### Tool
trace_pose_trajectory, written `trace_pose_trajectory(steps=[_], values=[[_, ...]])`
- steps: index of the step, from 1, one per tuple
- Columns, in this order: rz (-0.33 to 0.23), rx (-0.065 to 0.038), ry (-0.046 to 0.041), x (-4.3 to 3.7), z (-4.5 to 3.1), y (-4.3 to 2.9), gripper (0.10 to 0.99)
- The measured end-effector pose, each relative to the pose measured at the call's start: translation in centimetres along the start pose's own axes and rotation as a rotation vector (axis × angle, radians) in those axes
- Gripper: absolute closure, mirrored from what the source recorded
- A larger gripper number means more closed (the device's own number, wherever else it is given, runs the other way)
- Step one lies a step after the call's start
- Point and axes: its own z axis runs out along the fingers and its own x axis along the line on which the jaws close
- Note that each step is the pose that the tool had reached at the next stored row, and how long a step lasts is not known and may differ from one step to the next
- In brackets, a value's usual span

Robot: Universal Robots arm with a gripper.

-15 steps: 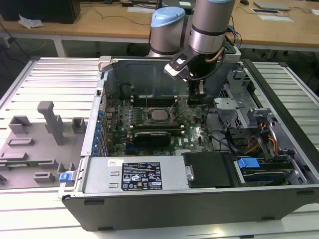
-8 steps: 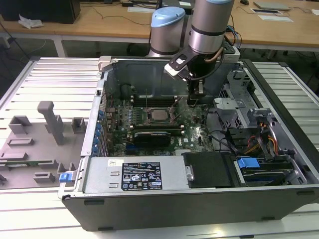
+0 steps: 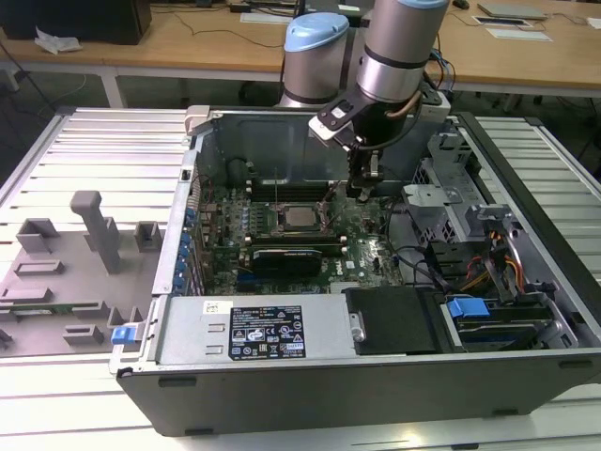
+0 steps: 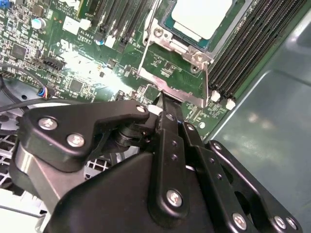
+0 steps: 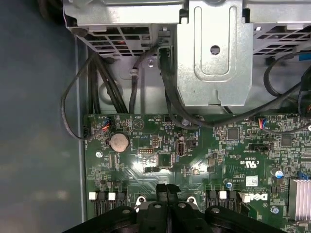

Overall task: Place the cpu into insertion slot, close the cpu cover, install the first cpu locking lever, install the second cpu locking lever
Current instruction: 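Close the cpu cover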

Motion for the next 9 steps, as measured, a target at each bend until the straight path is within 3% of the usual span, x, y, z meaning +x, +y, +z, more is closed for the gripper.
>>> trace_pose_trajectory(steps=[9], values=[[0.000,-0.006,-0.0002,0.36,0.10,-1.87,0.980]])
